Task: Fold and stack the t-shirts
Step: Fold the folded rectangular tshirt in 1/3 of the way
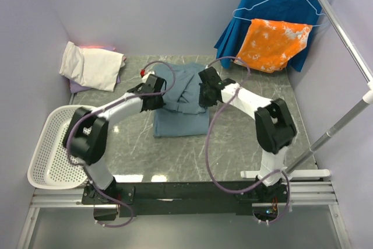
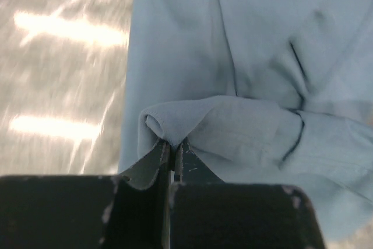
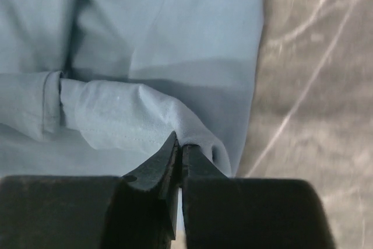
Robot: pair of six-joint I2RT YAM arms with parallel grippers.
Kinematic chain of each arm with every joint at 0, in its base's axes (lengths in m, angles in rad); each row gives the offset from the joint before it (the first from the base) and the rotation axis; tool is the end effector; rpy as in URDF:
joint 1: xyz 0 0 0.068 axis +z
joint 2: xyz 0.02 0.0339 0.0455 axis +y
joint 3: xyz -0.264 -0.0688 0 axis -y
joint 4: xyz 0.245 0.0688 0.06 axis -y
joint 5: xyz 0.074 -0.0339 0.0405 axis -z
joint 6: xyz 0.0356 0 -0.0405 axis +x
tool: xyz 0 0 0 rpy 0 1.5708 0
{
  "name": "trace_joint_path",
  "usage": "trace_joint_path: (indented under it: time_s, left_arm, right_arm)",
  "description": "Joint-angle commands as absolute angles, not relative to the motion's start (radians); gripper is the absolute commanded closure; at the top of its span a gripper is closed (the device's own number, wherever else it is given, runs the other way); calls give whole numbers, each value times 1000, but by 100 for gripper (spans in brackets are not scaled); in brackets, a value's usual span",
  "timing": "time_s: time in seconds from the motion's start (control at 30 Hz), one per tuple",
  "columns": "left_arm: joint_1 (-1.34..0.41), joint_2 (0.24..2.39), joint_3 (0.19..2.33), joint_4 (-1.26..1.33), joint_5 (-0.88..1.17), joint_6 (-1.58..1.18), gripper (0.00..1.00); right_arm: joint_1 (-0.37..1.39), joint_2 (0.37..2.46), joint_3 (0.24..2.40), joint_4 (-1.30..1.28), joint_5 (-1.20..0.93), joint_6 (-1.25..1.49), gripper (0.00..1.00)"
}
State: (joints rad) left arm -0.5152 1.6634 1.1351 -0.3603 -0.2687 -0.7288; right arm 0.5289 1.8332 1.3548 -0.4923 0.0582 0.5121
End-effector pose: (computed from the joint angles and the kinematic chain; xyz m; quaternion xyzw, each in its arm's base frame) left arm 0.3132 -0.1665 0.2206 -0.1441 0.9238 -0.0906 0.3430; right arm 0.3425 0.1978 0.2185 0.0006 0.9550 0.1228 0.2701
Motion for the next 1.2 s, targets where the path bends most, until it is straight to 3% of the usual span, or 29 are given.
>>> trace_joint_path:
  time_s: [0.0,0.03,0.07,0.1,0.13,0.17,0.23,0.37,0.57,0.7,1.17]
  left_arm:
    - [-440,1807,1273,-293,-176,-640,80]
    - [-431,1825,1291,-295,-170,-629,36]
    - [-423,1844,1311,-295,-175,-626,20]
    - [-411,1841,1316,-291,-182,-623,5]
    - [-408,1835,1316,-287,-189,-615,1]
    - [-403,1809,1312,-285,-204,-612,1]
    - [-394,1773,1296,-288,-221,-606,1]
    - [-388,1672,1259,-293,-190,-595,1]
    - [-390,1603,1201,-233,150,-601,0]
    - [-393,1638,1189,-247,332,-603,0]
    - [-400,1862,1258,-224,468,-621,1]
  right_arm:
    - [486,1940,1506,-523,73,454,89]
    - [482,1968,1523,-528,96,453,82]
    - [480,1970,1549,-535,124,443,80]
    - [477,1967,1552,-529,144,440,60]
    - [476,1939,1551,-526,187,439,37]
    - [474,1921,1542,-516,195,427,28]
    - [474,1849,1516,-496,230,422,26]
    - [474,1747,1433,-463,155,408,25]
    - [489,1738,1398,-480,-112,431,29]
    - [512,1759,1355,-446,-199,454,30]
    - [546,1943,1454,-522,-169,459,32]
